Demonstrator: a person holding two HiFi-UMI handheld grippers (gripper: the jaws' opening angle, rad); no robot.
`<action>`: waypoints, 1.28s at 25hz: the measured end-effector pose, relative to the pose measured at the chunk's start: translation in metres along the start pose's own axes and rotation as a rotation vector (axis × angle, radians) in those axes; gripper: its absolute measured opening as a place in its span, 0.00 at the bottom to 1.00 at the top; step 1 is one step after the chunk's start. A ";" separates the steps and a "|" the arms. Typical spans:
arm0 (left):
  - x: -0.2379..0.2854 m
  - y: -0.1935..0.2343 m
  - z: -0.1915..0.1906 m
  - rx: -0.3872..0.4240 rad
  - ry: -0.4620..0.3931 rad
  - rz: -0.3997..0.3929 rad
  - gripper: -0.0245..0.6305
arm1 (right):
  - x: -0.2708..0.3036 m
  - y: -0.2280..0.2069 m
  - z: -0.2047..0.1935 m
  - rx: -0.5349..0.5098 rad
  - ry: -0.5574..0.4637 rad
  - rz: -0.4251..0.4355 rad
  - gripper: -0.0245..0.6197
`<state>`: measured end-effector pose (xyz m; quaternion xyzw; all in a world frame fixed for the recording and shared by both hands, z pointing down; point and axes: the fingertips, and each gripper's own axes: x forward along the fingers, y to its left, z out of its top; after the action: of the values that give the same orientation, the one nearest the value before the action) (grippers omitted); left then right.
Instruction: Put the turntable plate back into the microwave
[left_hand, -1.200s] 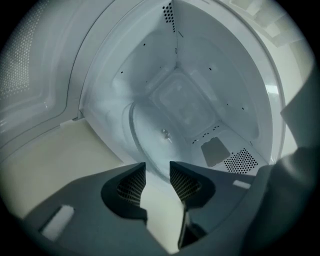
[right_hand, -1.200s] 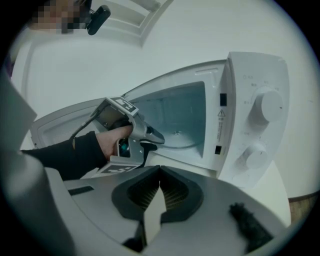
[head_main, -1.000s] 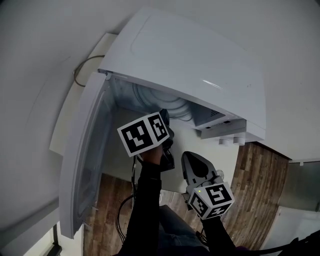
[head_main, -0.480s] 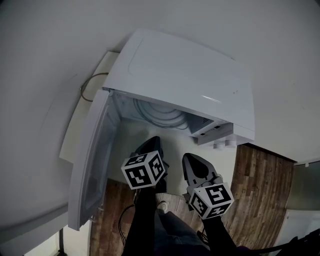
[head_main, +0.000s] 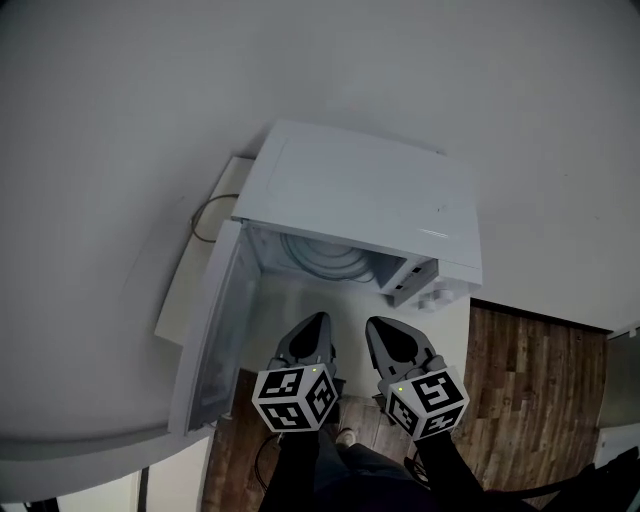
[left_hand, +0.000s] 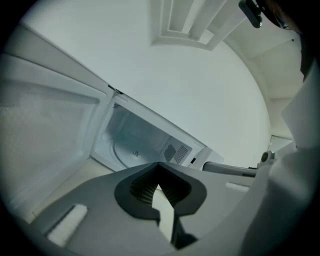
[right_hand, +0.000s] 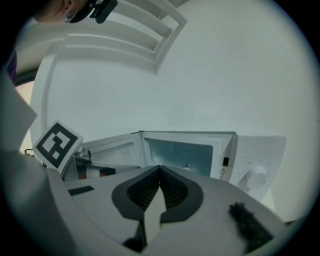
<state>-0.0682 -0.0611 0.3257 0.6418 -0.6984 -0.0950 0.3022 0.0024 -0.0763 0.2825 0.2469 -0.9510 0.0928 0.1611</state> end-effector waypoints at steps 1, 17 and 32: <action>-0.005 -0.005 0.005 0.005 -0.014 -0.004 0.05 | -0.004 0.003 0.006 -0.015 -0.011 0.005 0.05; -0.035 -0.075 0.053 0.289 -0.106 -0.040 0.05 | -0.048 0.011 0.068 -0.051 -0.161 0.027 0.05; -0.042 -0.083 0.063 0.311 -0.135 -0.052 0.05 | -0.058 0.001 0.071 -0.043 -0.168 -0.007 0.05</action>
<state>-0.0332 -0.0501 0.2195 0.6908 -0.7065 -0.0364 0.1492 0.0309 -0.0683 0.1958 0.2538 -0.9621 0.0505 0.0862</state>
